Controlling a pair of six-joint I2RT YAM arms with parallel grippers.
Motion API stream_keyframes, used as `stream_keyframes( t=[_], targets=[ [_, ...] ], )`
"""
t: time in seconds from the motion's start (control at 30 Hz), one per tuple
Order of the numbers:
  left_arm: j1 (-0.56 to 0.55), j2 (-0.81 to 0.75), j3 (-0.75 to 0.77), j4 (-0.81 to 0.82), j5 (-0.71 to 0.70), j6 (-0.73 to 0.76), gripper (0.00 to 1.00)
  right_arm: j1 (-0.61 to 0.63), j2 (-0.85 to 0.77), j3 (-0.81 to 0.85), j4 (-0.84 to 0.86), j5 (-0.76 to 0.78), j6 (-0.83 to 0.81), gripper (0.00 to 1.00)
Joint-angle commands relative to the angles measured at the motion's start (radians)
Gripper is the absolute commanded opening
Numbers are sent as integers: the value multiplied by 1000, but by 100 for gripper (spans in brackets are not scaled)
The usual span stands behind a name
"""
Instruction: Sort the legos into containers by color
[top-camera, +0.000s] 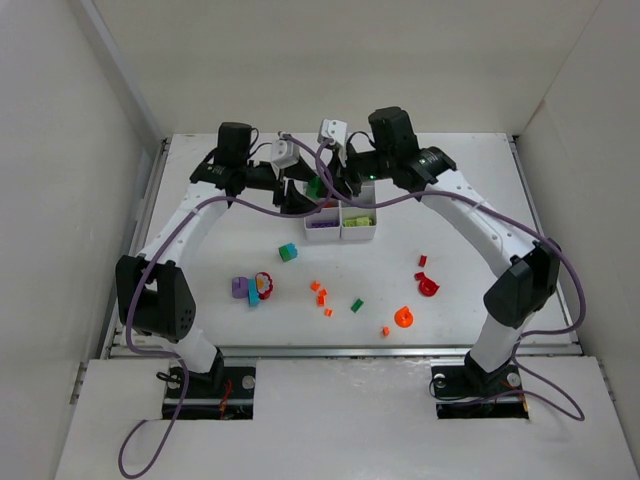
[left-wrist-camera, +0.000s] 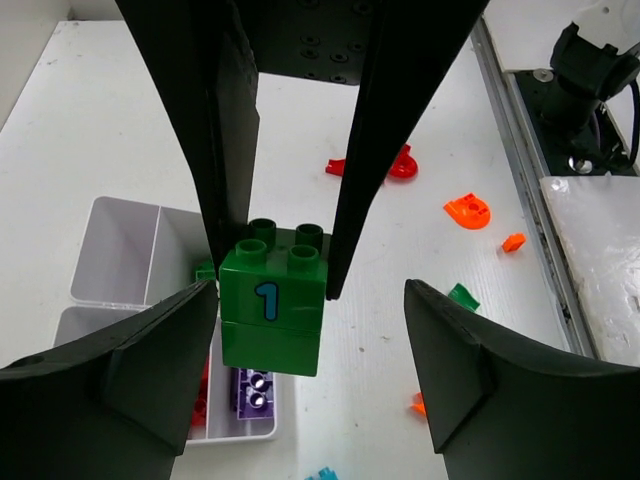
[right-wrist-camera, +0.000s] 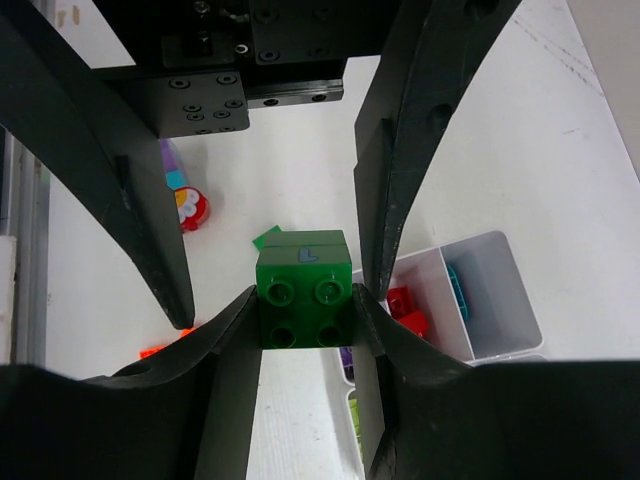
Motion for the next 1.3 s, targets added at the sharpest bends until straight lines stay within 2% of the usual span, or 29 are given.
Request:
stream_keyframes(
  t=[0.0, 0.13, 0.27, 0.3, 0.33, 0.43, 0.53, 0.7, 0.77, 0.87, 0.93, 1.1, 1.2, 1.27],
  targets=[
    [0, -32, 10, -42, 10, 53, 72, 3, -53, 9, 48, 7, -6, 0],
    [0, -23, 20, -64, 10, 65, 63, 3, -62, 9, 47, -2, -6, 0],
    [0, -23, 20, -64, 10, 65, 49, 3, -62, 0, 47, -21, -6, 0],
    [0, -23, 20, -73, 10, 65, 45, 3, -62, 0, 38, -21, -6, 0],
    [0, -23, 20, -73, 10, 65, 36, 3, -62, 0, 38, -21, -6, 0],
    [0, -23, 20, -73, 1, 65, 22, 3, -62, 0, 38, -32, -6, 0],
    [0, -23, 20, -48, 1, 41, 0, 3, -62, 0, 38, -41, -6, 0],
    [0, -32, -8, -53, -51, 54, 0, -30, -91, -29, 52, -30, 32, 0],
    [0, -32, -28, -108, -131, 122, 0, -110, -109, -52, 98, -41, 95, 0],
    [0, -42, -117, -77, -318, 134, 0, -188, -140, -89, 167, -21, 184, 0],
    [10, -42, -178, -47, -411, 134, 0, -188, -151, -77, 149, 20, 184, 0],
    [19, -61, -241, 34, -466, 58, 0, -188, -140, -86, 142, 33, 227, 0],
    [19, -61, -250, 106, -496, -14, 0, -188, -91, -80, 103, 132, 305, 0],
    [19, -71, -259, 143, -513, -97, 0, -188, -3, 1, -28, 249, 334, 0]
  ],
)
